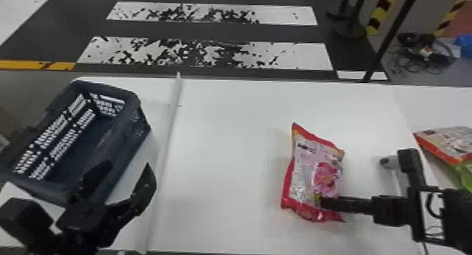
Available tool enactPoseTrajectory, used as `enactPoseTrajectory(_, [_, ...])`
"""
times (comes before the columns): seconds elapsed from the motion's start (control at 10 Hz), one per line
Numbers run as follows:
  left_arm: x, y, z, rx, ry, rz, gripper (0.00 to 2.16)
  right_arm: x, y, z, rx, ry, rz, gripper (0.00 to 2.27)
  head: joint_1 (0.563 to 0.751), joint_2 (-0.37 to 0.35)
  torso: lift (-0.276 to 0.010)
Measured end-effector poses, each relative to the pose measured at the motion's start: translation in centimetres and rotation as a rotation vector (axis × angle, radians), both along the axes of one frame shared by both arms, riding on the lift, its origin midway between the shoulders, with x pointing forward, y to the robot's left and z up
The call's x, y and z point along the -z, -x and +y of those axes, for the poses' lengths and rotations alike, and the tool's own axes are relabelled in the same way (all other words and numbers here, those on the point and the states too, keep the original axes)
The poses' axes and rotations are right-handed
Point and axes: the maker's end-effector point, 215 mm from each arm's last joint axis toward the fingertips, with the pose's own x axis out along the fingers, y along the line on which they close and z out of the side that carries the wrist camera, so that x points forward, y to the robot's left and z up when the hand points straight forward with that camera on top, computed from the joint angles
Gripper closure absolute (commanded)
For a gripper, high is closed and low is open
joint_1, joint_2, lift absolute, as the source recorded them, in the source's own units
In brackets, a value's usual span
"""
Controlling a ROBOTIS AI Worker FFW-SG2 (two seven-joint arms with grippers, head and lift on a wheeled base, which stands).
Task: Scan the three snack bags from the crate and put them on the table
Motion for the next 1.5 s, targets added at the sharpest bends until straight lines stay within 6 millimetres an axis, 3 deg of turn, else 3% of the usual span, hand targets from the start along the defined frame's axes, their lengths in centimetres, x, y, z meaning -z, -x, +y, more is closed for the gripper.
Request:
enactPoseTrajectory(0.2, [0.0, 0.0, 0.0, 0.0, 0.0, -0.001, 0.02, -2.4, -0.4, -0.5, 0.033, -0.027, -0.056, 2.24, 0.695, -0.027, -0.094])
enactPoseTrajectory(0.4, [0.0, 0.0, 0.1, -0.002, 0.001, -0.003, 0.02, -7.6, -1.1, -0.7, 0.082, -0.077, -0.159, 2.24, 0.695, -0.026, -0.094])
enactPoseTrajectory(0.5, [0.2, 0.0, 0.1, -0.004, 0.002, -0.003, 0.02, -10.4, -1.9, -1.7, 0.136, -0.102, -0.22, 2.24, 0.695, -0.037, -0.094])
enactPoseTrajectory(0.6, [0.5, 0.1, 0.2, -0.006, 0.002, 0.0, 0.02, -12.5, -3.1, -3.9, 0.22, -0.101, -0.278, 2.24, 0.695, -0.071, -0.094])
enactPoseTrajectory(0.7, [0.7, 0.1, 0.2, -0.008, 0.002, 0.001, 0.02, -14.0, -5.1, -7.6, 0.34, -0.053, -0.347, 2.24, 0.695, -0.094, -0.094])
enactPoseTrajectory(0.9, [0.8, 0.1, 0.3, -0.008, 0.0, 0.001, 0.02, -15.1, -9.4, -17.4, 0.625, 0.105, -0.453, 2.24, 0.695, -0.233, -0.094])
enactPoseTrajectory(1.1, [1.0, 0.0, 0.4, -0.008, -0.001, 0.003, 0.02, -15.0, -11.4, -26.0, 0.88, 0.281, -0.503, 2.24, 0.695, -0.323, -0.094])
enactPoseTrajectory(1.3, [1.4, -0.1, 0.6, -0.01, -0.001, 0.007, 0.02, -13.1, -11.6, -31.8, 1.043, 0.457, -0.479, 2.24, 0.695, -0.35, -0.094])
enactPoseTrajectory(1.5, [1.7, -0.3, 0.6, -0.006, 0.0, 0.01, 0.02, -9.3, -12.0, -34.8, 1.077, 0.621, -0.398, 2.24, 0.695, -0.35, -0.094])
